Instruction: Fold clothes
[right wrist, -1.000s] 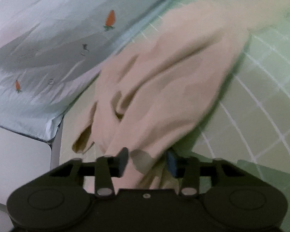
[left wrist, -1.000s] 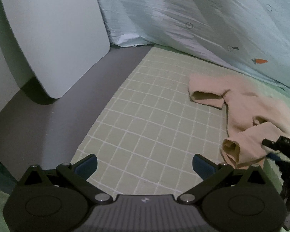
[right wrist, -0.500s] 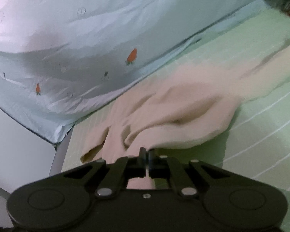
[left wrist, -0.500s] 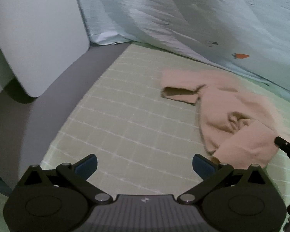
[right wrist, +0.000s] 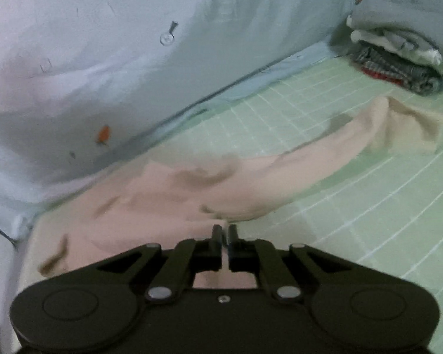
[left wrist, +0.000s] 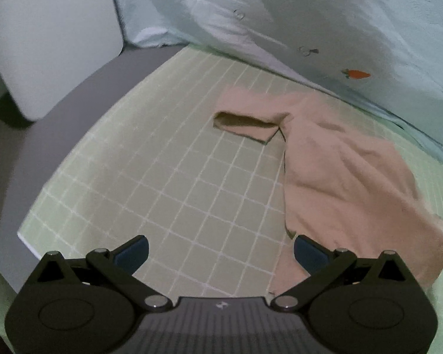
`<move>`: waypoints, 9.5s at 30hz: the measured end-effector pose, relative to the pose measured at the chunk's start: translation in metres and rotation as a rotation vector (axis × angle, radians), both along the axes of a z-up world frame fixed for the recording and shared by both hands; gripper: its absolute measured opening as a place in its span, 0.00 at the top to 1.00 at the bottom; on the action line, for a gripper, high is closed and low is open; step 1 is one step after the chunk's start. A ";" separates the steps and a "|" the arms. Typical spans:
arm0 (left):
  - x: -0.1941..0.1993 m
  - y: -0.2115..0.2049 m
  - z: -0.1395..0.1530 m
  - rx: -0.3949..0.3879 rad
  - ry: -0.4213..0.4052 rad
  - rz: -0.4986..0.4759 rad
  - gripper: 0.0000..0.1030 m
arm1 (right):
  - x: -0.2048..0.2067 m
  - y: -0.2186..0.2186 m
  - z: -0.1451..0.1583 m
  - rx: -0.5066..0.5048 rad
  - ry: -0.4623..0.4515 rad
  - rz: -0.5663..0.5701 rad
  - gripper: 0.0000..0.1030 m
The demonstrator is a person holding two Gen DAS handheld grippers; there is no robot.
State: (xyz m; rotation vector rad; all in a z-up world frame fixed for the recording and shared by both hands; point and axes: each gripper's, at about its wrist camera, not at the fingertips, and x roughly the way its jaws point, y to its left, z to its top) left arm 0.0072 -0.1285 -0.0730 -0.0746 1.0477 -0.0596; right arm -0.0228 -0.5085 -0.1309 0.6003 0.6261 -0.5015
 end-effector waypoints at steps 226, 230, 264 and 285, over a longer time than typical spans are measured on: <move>0.253 0.006 -0.117 -0.080 -0.022 -0.256 0.52 | 0.174 0.104 -0.097 -0.353 0.195 -0.164 0.00; 0.255 -0.002 -0.118 -0.044 -0.049 -0.281 0.52 | 0.174 0.106 -0.098 -0.353 0.196 -0.170 0.00; 0.218 -0.020 -0.092 -0.131 -0.063 -0.382 0.78 | 0.176 0.107 -0.098 -0.351 0.195 -0.182 0.00; 0.304 0.038 -0.111 -0.199 -0.050 -0.058 0.47 | 0.179 0.109 -0.097 -0.357 0.201 -0.187 0.00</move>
